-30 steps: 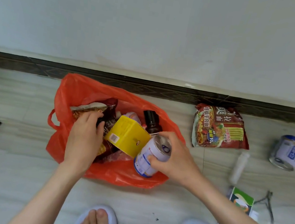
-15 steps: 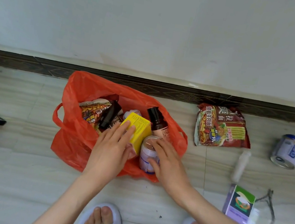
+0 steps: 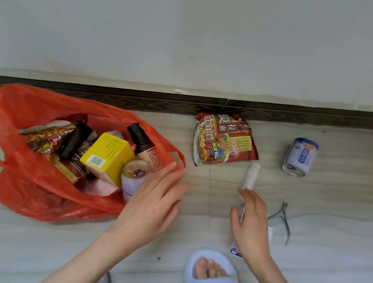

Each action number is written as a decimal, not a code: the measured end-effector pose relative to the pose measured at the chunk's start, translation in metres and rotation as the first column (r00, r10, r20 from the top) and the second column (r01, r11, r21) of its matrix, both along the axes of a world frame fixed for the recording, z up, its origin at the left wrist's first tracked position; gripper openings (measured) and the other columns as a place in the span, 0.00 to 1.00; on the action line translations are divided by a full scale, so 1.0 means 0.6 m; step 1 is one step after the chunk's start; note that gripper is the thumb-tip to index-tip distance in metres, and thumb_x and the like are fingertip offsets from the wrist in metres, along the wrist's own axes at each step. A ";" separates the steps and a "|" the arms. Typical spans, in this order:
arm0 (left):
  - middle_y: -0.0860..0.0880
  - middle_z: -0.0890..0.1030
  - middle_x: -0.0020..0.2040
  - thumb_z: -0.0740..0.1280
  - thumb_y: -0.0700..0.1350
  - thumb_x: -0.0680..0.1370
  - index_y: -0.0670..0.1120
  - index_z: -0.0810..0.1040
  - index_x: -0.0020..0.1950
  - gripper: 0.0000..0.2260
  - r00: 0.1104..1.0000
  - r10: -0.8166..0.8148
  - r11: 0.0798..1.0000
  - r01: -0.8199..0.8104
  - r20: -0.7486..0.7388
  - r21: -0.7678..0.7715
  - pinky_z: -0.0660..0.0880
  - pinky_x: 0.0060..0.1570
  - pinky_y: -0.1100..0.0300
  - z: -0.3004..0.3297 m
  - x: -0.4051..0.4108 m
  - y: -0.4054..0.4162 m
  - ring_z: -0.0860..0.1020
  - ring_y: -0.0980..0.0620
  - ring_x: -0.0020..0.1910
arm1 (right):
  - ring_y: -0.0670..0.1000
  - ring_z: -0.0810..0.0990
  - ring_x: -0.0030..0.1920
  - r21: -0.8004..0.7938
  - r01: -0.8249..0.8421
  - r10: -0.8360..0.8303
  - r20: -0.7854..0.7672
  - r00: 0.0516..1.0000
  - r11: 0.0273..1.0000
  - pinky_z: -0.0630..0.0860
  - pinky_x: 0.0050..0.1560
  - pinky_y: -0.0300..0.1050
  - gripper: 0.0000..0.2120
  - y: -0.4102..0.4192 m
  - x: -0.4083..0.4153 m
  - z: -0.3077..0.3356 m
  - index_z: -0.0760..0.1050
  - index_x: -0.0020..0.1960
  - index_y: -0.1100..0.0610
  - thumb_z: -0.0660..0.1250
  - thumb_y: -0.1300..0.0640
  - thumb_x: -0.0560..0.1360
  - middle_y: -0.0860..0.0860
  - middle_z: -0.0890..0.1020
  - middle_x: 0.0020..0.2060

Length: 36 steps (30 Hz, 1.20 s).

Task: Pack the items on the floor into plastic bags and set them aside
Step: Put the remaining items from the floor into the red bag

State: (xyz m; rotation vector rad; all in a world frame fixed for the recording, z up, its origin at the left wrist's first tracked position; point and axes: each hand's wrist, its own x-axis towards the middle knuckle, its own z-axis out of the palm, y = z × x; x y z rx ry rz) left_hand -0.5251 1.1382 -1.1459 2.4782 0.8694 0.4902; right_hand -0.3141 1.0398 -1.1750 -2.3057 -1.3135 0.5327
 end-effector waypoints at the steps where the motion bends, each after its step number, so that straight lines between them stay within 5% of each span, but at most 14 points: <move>1: 0.43 0.73 0.66 0.60 0.43 0.75 0.45 0.70 0.63 0.16 0.999 -0.025 0.999 0.024 -0.031 -0.031 0.65 0.66 0.50 -0.010 0.028 -0.004 0.65 0.44 0.69 | 0.56 0.70 0.58 -0.037 0.080 -0.079 0.010 0.997 0.996 0.62 0.59 0.41 0.20 -0.018 0.023 -0.003 0.74 0.57 0.65 0.57 0.55 0.71 0.62 0.78 0.54; 5: 0.43 0.66 0.71 0.56 0.48 0.75 0.47 0.62 0.72 0.24 0.980 -0.113 0.961 0.066 -0.165 -0.268 0.60 0.69 0.50 -0.051 0.124 -0.015 0.64 0.42 0.70 | 0.65 0.74 0.56 -0.118 0.304 -0.299 0.059 0.952 0.945 0.62 0.58 0.43 0.18 -0.081 0.091 -0.016 0.74 0.57 0.67 0.67 0.60 0.70 0.64 0.77 0.53; 8: 0.44 0.59 0.74 0.55 0.52 0.76 0.48 0.57 0.74 0.27 0.947 -0.207 0.921 0.104 -0.246 -0.375 0.53 0.71 0.53 -0.092 0.176 -0.023 0.58 0.43 0.73 | 0.62 0.72 0.59 -0.277 0.382 -0.404 -0.025 0.914 0.882 0.65 0.60 0.45 0.25 -0.117 0.114 -0.027 0.70 0.64 0.65 0.71 0.59 0.70 0.62 0.74 0.58; 11: 0.42 0.64 0.72 0.56 0.60 0.73 0.47 0.62 0.72 0.30 0.909 -0.327 0.917 0.240 -0.257 -0.317 0.59 0.68 0.46 -0.122 0.214 -0.032 0.61 0.39 0.71 | 0.58 0.76 0.54 -0.419 0.389 -0.476 -0.125 0.870 0.821 0.70 0.54 0.45 0.28 -0.139 0.120 -0.041 0.67 0.66 0.62 0.72 0.56 0.70 0.59 0.75 0.56; 13: 0.41 0.68 0.70 0.66 0.60 0.69 0.46 0.66 0.70 0.33 0.874 -0.410 0.905 0.354 -0.260 -0.237 0.65 0.63 0.42 -0.136 0.236 -0.039 0.66 0.37 0.68 | 0.57 0.77 0.49 -0.480 0.367 -0.488 -0.152 0.859 0.797 0.69 0.48 0.42 0.26 -0.143 0.121 -0.051 0.68 0.64 0.64 0.71 0.56 0.70 0.59 0.78 0.50; 15: 0.41 0.71 0.68 0.74 0.61 0.61 0.46 0.69 0.67 0.39 0.840 -0.450 0.893 0.422 -0.302 -0.158 0.67 0.60 0.40 -0.142 0.257 -0.046 0.70 0.36 0.65 | 0.57 0.78 0.47 -0.513 0.348 -0.484 -0.156 0.861 0.784 0.65 0.43 0.39 0.18 -0.142 0.123 -0.056 0.72 0.56 0.64 0.70 0.55 0.71 0.57 0.80 0.45; 19: 0.47 0.72 0.67 0.75 0.67 0.52 0.46 0.71 0.66 0.47 0.792 -0.488 0.866 0.491 -0.367 -0.093 0.69 0.55 0.37 -0.160 0.279 -0.059 0.72 0.37 0.63 | 0.57 0.80 0.44 -0.496 0.331 -0.459 -0.161 0.874 0.803 0.62 0.36 0.39 0.06 -0.146 0.122 -0.050 0.71 0.46 0.58 0.67 0.58 0.73 0.56 0.81 0.36; 25: 0.48 0.77 0.61 0.74 0.67 0.51 0.46 0.67 0.65 0.49 0.814 -0.433 0.893 0.445 -0.387 -0.064 0.68 0.56 0.35 -0.170 0.271 -0.066 0.63 0.40 0.63 | 0.58 0.78 0.43 -0.534 0.270 -0.403 -0.147 0.903 0.801 0.63 0.36 0.42 0.05 -0.149 0.109 -0.048 0.68 0.42 0.57 0.65 0.59 0.72 0.58 0.80 0.39; 30: 0.43 0.70 0.62 0.67 0.65 0.57 0.45 0.66 0.67 0.43 0.899 -0.219 0.976 0.206 -0.380 -0.075 0.62 0.61 0.40 -0.168 0.239 -0.039 0.59 0.41 0.66 | 0.54 0.75 0.39 -0.505 0.339 -0.495 -0.214 0.842 0.794 0.64 0.35 0.41 0.05 -0.146 0.100 -0.035 0.69 0.42 0.57 0.66 0.60 0.72 0.54 0.78 0.37; 32: 0.44 0.67 0.62 0.66 0.67 0.56 0.45 0.66 0.68 0.45 0.894 -0.185 0.983 0.167 -0.409 -0.079 0.56 0.59 0.45 -0.164 0.225 -0.025 0.60 0.41 0.65 | 0.54 0.77 0.39 -0.476 0.379 -0.535 -0.250 0.807 0.793 0.70 0.38 0.42 0.05 -0.145 0.094 -0.027 0.70 0.43 0.57 0.66 0.61 0.71 0.55 0.79 0.38; 36: 0.40 0.76 0.56 0.72 0.65 0.55 0.42 0.66 0.66 0.46 0.891 -0.197 0.980 0.169 -0.409 -0.104 0.59 0.53 0.50 -0.157 0.220 -0.032 0.66 0.43 0.57 | 0.54 0.76 0.39 -0.404 0.437 -0.564 -0.283 0.776 0.804 0.70 0.39 0.41 0.06 -0.130 0.086 -0.014 0.70 0.44 0.57 0.67 0.63 0.70 0.54 0.78 0.38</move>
